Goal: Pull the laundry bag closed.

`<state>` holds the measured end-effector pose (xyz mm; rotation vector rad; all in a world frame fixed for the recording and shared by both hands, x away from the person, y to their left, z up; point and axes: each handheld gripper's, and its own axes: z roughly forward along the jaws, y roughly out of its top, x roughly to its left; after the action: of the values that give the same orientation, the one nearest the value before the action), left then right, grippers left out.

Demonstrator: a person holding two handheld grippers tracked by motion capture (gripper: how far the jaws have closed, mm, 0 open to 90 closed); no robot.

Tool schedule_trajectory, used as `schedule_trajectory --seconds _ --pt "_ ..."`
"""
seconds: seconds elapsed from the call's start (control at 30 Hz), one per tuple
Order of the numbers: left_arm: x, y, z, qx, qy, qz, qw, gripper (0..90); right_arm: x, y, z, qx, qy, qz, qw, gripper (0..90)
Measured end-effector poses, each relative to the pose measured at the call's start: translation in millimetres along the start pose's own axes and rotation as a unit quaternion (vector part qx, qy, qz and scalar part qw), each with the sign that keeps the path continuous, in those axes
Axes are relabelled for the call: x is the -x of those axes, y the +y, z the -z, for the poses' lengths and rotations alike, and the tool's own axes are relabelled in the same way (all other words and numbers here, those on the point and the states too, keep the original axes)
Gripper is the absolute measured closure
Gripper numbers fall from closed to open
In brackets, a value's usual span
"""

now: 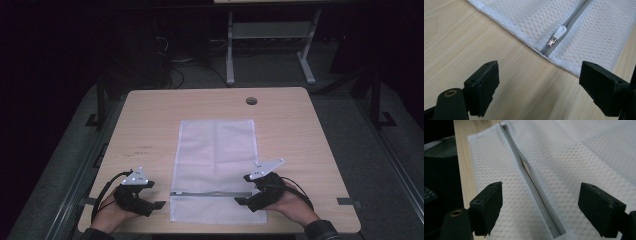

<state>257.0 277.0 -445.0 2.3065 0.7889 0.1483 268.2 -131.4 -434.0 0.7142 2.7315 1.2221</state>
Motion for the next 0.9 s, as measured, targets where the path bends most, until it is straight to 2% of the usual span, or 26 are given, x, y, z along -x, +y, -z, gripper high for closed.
schedule_trajectory --seconds 0.37,0.57,0.9 --pt "0.0 0.0 -0.1 -0.001 -0.003 0.000 1.0000 15.6 -8.7 15.5 -17.7 -0.005 0.015 0.024 0.9996 20.6" --pt "0.0 0.0 -0.1 0.000 -0.003 -0.001 1.0000 15.6 -10.7 21.8 -23.7 -0.003 0.021 0.030 0.9993 21.4" --pt "-0.6 -0.2 0.7 0.000 -0.003 -0.001 1.0000 15.6 -12.8 35.4 -32.7 0.003 0.033 0.043 0.9985 28.8"
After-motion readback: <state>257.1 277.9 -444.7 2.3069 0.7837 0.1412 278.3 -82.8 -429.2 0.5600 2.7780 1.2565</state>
